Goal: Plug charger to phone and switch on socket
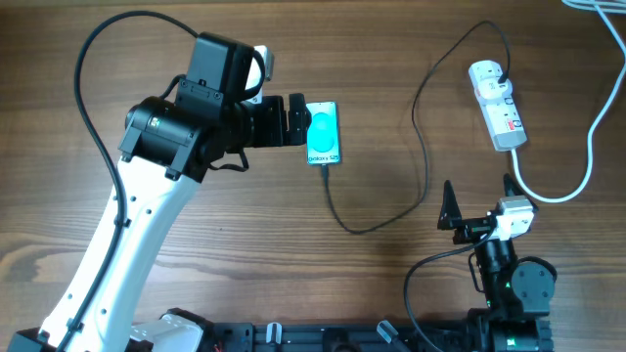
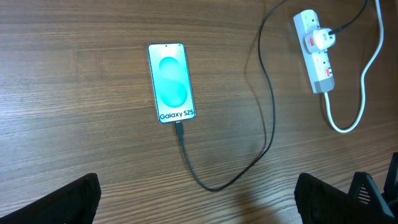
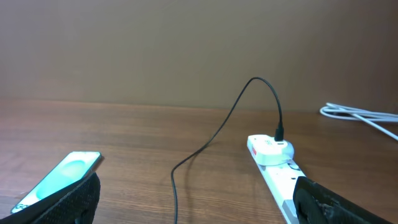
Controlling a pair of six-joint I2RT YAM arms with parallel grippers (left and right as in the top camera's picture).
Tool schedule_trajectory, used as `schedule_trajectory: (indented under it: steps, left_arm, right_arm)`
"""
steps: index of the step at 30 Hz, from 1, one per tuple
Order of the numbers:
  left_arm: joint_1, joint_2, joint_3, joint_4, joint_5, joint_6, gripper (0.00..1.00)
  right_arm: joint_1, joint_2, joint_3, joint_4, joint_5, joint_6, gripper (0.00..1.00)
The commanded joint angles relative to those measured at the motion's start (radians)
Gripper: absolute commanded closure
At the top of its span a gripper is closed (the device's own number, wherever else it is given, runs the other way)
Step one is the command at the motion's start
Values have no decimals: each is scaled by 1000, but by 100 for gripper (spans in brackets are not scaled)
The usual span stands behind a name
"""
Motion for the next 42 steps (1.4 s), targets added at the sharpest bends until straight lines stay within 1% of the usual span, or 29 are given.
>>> schedule_trajectory:
  steps: [1, 6, 9, 27, 29, 32, 42]
  left_arm:
    - [5, -5, -3, -1, -10, -8, 0]
    - [5, -5, -3, -1, -10, -8, 0]
    - [5, -5, -3, -1, -10, -8, 0]
    - [5, -5, -3, -1, -10, -8, 0]
    - [5, -5, -3, -1, -10, -8, 0]
    - [5, -5, -3, -1, -10, -8, 0]
    - [5, -5, -3, -1, -10, -8, 0]
  right_arm:
    - [6, -14, -8, -1, 73, -3, 1]
    - [6, -14, -8, -2, 93, -12, 0]
    - [6, -14, -8, -2, 93, 18, 0]
    - [6, -14, -8, 1, 85, 14, 0]
    - [6, -14, -8, 1, 87, 9, 0]
    - [6, -14, -8, 0, 86, -40, 0]
    - [6, -14, -8, -2, 90, -32, 0]
